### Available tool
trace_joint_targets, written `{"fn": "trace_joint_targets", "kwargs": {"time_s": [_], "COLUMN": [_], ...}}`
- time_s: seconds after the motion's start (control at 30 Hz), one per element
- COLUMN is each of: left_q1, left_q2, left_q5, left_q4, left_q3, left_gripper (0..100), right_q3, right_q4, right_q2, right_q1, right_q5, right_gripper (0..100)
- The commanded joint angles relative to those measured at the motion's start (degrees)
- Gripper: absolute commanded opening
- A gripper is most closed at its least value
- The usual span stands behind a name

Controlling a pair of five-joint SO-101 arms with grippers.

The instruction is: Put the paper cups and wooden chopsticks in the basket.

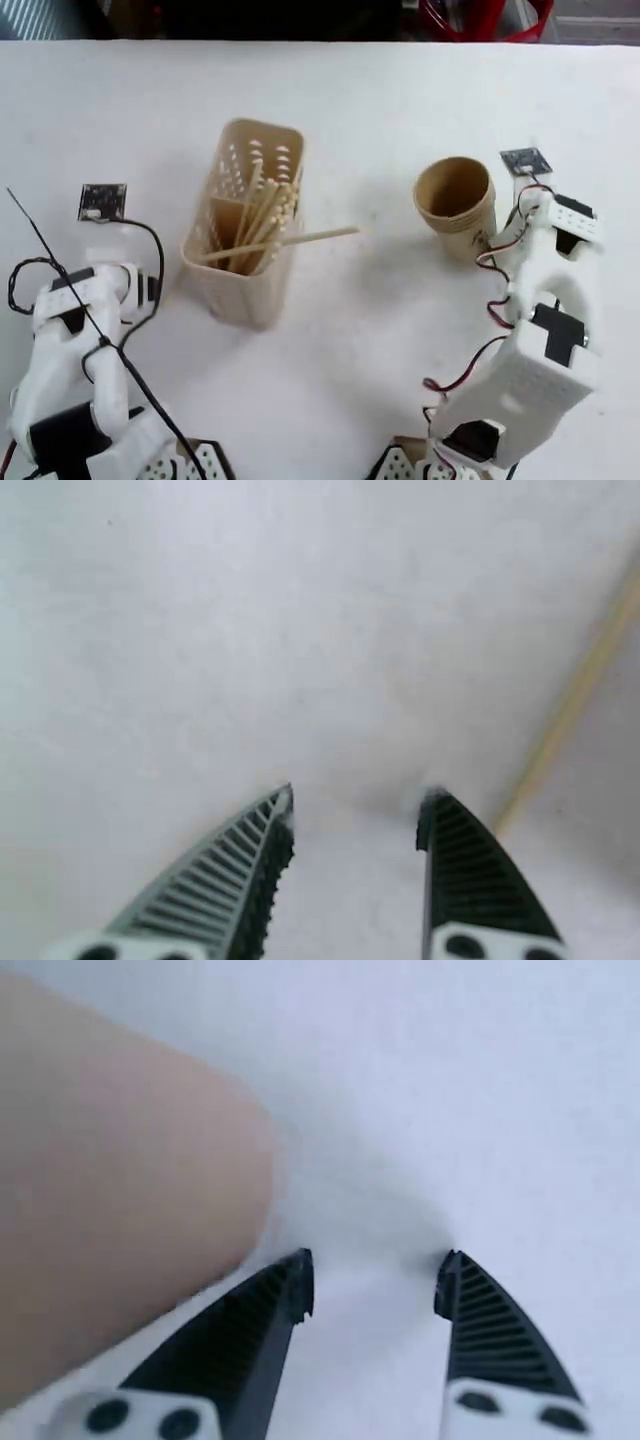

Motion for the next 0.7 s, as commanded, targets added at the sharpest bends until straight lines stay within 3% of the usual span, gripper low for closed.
{"fn": "trace_joint_targets", "kwargs": {"time_s": [0.0, 0.27, 0.43, 0.67], "left_q1": [-0.1, -0.1, -0.1, -0.1], "left_q2": [-0.2, -0.2, -0.2, -0.2], "left_q5": [-0.7, -0.7, -0.7, -0.7], "left_q4": [1.4, 1.4, 1.4, 1.4], "left_q3": [-0.3, -0.3, -0.3, -0.3], "left_gripper": [21, 21, 21, 21], "right_q3": [-1.1, -0.9, -0.7, -3.3], "right_q4": [-0.7, 1.0, 2.1, 7.7], "right_q2": [-1.1, -10.9, -14.3, -18.1], "right_q1": [4.8, 12.4, 12.9, -2.4], "right_q5": [0.4, -0.1, -0.2, -5.9], "right_gripper": [21.1, 21.1, 21.1, 21.1]}}
